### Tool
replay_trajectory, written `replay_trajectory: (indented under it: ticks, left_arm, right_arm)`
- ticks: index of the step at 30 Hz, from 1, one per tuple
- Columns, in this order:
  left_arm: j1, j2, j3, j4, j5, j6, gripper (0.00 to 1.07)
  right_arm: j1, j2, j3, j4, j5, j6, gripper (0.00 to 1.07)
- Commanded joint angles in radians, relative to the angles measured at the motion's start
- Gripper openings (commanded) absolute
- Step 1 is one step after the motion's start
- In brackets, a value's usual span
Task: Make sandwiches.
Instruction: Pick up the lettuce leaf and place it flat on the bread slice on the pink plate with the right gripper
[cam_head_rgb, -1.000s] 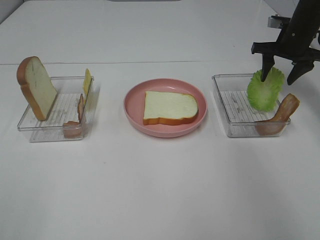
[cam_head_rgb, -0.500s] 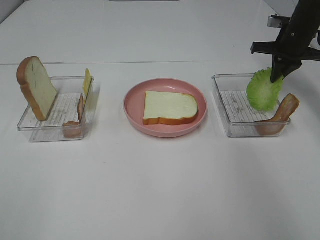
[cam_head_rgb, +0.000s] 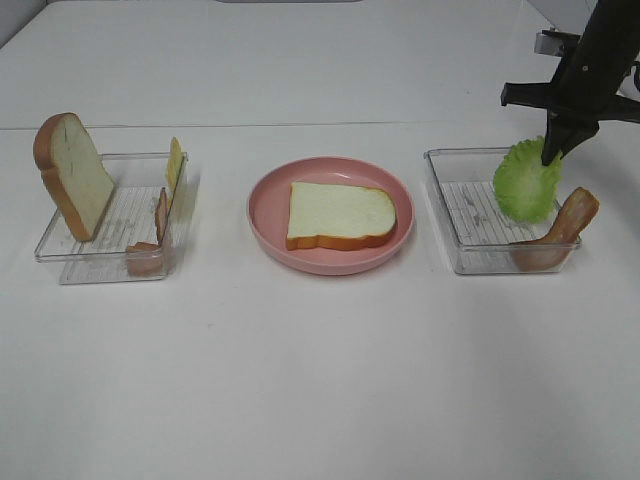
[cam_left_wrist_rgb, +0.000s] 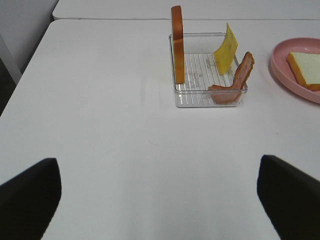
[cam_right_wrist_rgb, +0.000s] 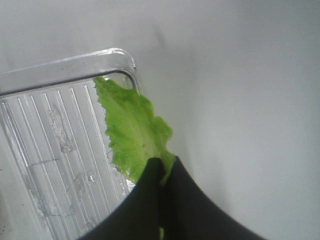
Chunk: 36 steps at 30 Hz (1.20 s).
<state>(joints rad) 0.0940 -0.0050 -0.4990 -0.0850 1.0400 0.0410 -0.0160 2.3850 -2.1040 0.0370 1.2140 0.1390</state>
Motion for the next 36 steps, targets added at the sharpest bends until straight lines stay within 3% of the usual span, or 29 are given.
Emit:
replay_trajectory:
  ticks: [1,8,14,16,18,21,25,27,30,32,36]
  left_arm:
    - [0.004,-0.014,0.001,0.003,-0.005,-0.002,1.0]
    - [0.004,-0.014,0.001,0.003,-0.005,-0.002,1.0]
    - [0.004,-0.014,0.001,0.003,-0.005,-0.002,1.0]
    - [0.004,-0.014,0.001,0.003,-0.005,-0.002,1.0]
    - [0.004,-0.014,0.001,0.003,-0.005,-0.002,1.0]
    - [0.004,-0.014,0.001,0.003,-0.005,-0.002,1.0]
    - [0.004,-0.014,0.001,0.003,-0.005,-0.002,1.0]
    - [0.004,-0.014,0.001,0.003,-0.005,-0.002,1.0]
    - [0.004,-0.014,0.001,0.003,-0.005,-0.002,1.0]
    - [0.004,-0.014,0.001,0.003,-0.005,-0.002,1.0]
    - [0.004,-0.014,0.001,0.003,-0.005,-0.002,1.0]
  right_arm:
    - [-0.001,-0.058,0.007,0.051,0.067,0.0,0.0]
    - [0.0,-0.182,0.02,0.123,0.067,0.001,0.0]
    - [0.0,-0.316,0.117,0.147,0.03,-0.001,0.0]
    - [0.0,-0.416,0.248,0.202,-0.069,-0.024,0.0]
    - [0.0,-0.441,0.29,0.23,-0.105,-0.038,0.0]
    - [0.0,-0.514,0.441,0.402,-0.231,-0.139,0.0]
    - [0.0,-0.526,0.501,0.517,-0.271,-0.209,0.0]
    - [0.017,-0.522,0.562,0.686,-0.315,-0.313,0.0]
    - [0.028,-0.518,0.57,0.703,-0.332,-0.323,0.0]
    - [0.107,-0.483,0.568,0.722,-0.388,-0.327,0.0]
    - [0.168,-0.444,0.566,0.745,-0.433,-0.334,0.0]
